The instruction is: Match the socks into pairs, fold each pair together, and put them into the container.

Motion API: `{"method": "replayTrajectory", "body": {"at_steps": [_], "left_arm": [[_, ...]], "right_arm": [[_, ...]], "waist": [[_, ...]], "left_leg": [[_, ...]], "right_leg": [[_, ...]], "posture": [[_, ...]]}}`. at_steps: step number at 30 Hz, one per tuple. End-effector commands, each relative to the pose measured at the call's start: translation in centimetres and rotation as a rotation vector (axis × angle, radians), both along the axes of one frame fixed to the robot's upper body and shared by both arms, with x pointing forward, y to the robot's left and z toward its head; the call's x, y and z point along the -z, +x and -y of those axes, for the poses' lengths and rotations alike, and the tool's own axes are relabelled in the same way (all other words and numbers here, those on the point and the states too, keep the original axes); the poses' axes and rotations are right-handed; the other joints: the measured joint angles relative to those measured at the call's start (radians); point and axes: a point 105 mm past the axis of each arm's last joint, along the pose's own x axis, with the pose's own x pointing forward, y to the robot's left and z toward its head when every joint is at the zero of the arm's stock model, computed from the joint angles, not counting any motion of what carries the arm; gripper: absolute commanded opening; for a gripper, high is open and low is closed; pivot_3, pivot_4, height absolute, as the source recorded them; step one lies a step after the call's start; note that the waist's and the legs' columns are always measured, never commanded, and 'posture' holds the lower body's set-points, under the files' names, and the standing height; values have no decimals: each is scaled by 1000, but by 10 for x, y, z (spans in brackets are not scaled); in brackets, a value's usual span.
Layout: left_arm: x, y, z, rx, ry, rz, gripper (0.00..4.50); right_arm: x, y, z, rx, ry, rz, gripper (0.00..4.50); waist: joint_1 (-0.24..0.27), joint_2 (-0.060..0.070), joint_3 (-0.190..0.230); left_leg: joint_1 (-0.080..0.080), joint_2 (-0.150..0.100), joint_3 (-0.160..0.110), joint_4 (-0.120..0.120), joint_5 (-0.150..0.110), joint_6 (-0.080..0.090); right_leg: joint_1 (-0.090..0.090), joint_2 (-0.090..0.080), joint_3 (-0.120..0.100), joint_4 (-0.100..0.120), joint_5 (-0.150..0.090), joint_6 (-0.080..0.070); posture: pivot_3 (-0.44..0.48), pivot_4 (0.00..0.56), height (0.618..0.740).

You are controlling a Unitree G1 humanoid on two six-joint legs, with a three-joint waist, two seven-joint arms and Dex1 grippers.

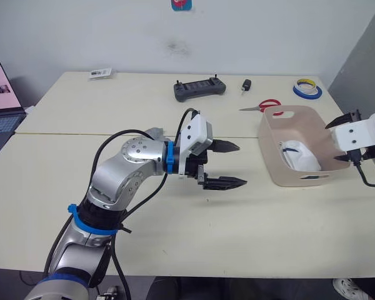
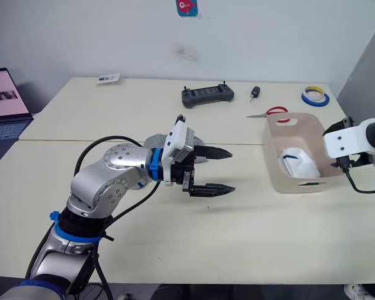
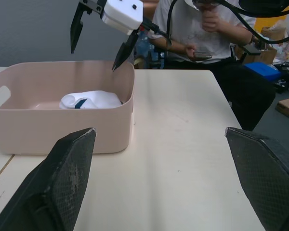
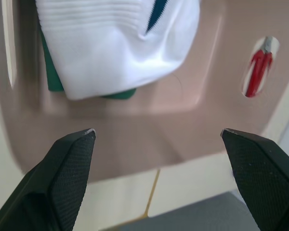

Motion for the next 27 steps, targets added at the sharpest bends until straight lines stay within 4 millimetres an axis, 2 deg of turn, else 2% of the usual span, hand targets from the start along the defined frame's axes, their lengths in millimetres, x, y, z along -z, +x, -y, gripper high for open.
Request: {"method": "replayTrajectory", "body": {"at_steps": [1, 5, 9, 10, 13, 14, 19, 23, 27], "left_arm": [[-8, -2, -3, -2, -25, 41, 4500], [-8, 6, -28, -121, -55, 54, 4500], [7, 14, -90, -355, -9, 55, 4500], [8, 13, -98, -387, -8, 52, 4500], [12, 16, -138, -574, -34, 72, 4500], [16, 15, -156, -652, -29, 81, 4500], [44, -9, -211, -847, 20, 33, 4500], [65, -21, -235, -915, 97, 23, 4500], [77, -10, -241, -927, 161, 85, 4500]], "right_arm": [[-36, -4, 0, 10, 60, 130, 4480], [-54, -6, -16, -7, 250, 224, 4480], [-59, -18, -59, -85, 561, 245, 4480], [-57, -21, -64, -90, 599, 237, 4480], [-35, -36, -98, -131, 760, 149, 4480], [-22, -44, -115, -152, 823, 94, 4480], [29, -72, -175, -173, 1013, -92, 4480], [48, -82, -194, -147, 1081, -163, 4480], [58, -88, -206, -144, 1093, -208, 4480]], "waist": [[0, 0, 0], [-3, 0, 0], [-7, 1, 0], [-6, 1, 0], [3, 1, 0], [4, 1, 0], [4, 0, -1], [7, 0, -1], [7, 0, -1]], "left_leg": [[0, 0, 0, 0, 0, 0], [0, 1, 0, -1, 0, 0], [0, 2, -2, -1, 0, 1], [0, 2, -3, -1, -1, 1], [0, 1, -4, 0, -2, 3], [0, 1, -4, 0, -2, 3], [-1, 0, -5, 0, -2, 3], [0, 0, -5, 0, -2, 3], [0, 0, -5, -1, -2, 4]], "right_leg": [[0, 0, 0, 0, 0, 0], [0, 0, 1, 0, 0, 0], [0, 1, 2, 1, 0, 0], [0, 1, 1, 1, 0, 0], [0, 0, 0, 1, 0, 0], [1, -1, -1, 1, 0, 0], [1, -2, -1, 0, 0, 0], [2, -2, -2, 0, 0, 0], [2, -2, -3, 0, 0, 0]], "posture": [[0, 150, 737], [0, 150, 737], [0, 150, 737], [0, 150, 737], [0, 150, 737], [0, 150, 737], [0, 150, 737], [0, 150, 737], [0, 150, 737]]}}
